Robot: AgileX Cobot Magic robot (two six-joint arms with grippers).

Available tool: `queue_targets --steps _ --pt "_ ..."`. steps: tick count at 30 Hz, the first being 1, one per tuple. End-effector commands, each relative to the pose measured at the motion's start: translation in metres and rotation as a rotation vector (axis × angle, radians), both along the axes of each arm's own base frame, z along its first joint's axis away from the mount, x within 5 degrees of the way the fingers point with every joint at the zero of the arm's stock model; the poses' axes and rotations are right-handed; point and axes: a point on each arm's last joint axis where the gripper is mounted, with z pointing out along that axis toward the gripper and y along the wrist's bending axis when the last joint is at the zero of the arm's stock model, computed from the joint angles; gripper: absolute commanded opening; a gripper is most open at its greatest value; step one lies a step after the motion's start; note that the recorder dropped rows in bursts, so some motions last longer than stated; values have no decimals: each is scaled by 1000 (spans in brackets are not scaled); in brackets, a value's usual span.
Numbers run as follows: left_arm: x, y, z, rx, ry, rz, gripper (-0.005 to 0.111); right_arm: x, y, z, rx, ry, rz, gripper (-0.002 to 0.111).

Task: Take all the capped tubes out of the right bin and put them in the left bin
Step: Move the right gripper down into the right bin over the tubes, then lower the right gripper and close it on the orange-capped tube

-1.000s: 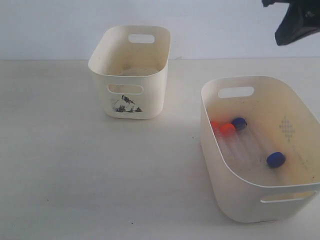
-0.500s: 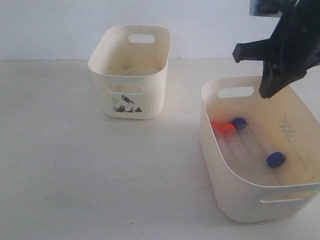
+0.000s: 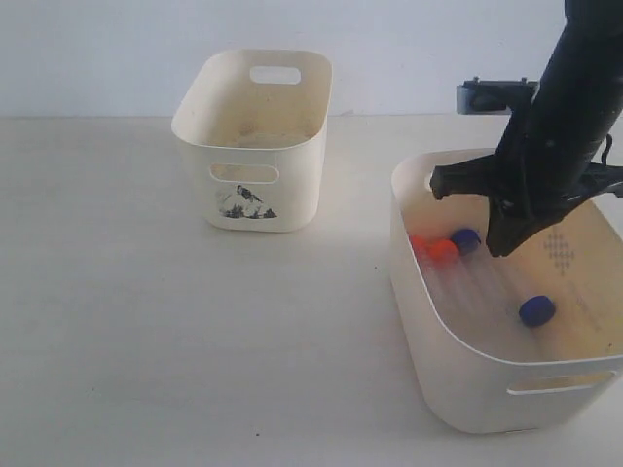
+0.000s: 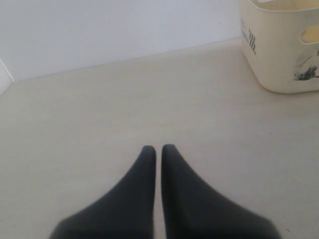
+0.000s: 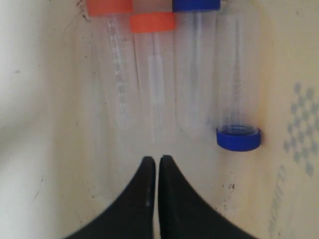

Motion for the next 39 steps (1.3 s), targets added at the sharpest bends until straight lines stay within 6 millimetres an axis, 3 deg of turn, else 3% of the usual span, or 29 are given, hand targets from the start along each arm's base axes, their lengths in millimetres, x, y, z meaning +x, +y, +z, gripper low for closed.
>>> queue_targets --steps 1,7,13,24,33,39 --pt "0 0 1 -13 -7 0 4 -1 8 -12 -4 -48 11 2" --pt "0 0 1 -13 -7 0 4 3 7 -16 -18 -62 -9 2" --pt "0 0 1 -13 -7 0 4 8 6 -37 -53 5 -18 2" --pt "0 0 1 -13 -7 0 4 6 6 -38 -52 23 -37 2" --pt "0 0 1 -13 -7 0 4 7 23 -39 -71 -32 32 2" --pt "0 0 1 -13 -7 0 4 7 21 -39 -96 -31 31 2"
